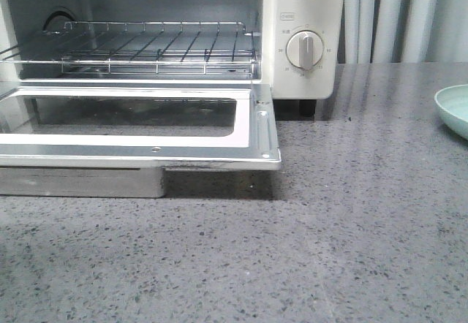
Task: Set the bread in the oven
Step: 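Lower the right gripper and close it on the croissant's middle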
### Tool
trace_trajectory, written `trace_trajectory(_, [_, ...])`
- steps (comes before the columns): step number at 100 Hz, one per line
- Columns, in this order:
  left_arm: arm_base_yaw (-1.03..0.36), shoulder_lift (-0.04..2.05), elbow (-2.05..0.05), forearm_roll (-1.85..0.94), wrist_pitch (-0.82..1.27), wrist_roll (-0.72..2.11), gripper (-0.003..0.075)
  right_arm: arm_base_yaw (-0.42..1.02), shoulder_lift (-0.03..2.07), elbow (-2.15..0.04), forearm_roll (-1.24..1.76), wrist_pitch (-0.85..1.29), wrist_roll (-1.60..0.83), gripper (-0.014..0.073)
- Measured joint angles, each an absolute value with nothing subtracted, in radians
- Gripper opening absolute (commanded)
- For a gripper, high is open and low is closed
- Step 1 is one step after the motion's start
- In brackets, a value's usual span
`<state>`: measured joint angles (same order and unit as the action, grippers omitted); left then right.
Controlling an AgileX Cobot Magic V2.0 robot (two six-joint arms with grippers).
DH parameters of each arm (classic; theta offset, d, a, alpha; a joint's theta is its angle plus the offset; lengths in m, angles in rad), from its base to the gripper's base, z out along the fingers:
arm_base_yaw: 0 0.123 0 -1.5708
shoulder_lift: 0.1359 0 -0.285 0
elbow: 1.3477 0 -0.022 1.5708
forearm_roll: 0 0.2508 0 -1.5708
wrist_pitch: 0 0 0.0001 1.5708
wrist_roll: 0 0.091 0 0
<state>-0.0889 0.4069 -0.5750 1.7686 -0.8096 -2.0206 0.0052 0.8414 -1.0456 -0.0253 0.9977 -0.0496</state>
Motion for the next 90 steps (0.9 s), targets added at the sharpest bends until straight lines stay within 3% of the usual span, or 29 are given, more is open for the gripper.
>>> trace_trajectory(41, [-0.089, 0.370, -0.630, 1.767, -0.806, -2.021, -0.0021, 0.005, 1.253, -1.047, -0.103, 0.957, -0.054, 0.0632])
trace_trajectory(70, [-0.089, 0.365, -0.653, 1.767, -0.846, -2.021, -0.0021, 0.005, 1.375, -1.047, -0.135, 0.923, -0.054, 0.0628])
trace_trajectory(79, [-0.089, 0.365, -0.653, 1.767, -0.849, -2.021, -0.0021, 0.005, 1.388, -1.047, -0.135, 0.921, -0.054, 0.0524])
trace_trajectory(90, [-0.089, 0.365, -0.653, 1.767, -0.850, -2.021, -0.0021, 0.005, 1.390, -1.047, -0.141, 0.934, -0.054, 0.0113])
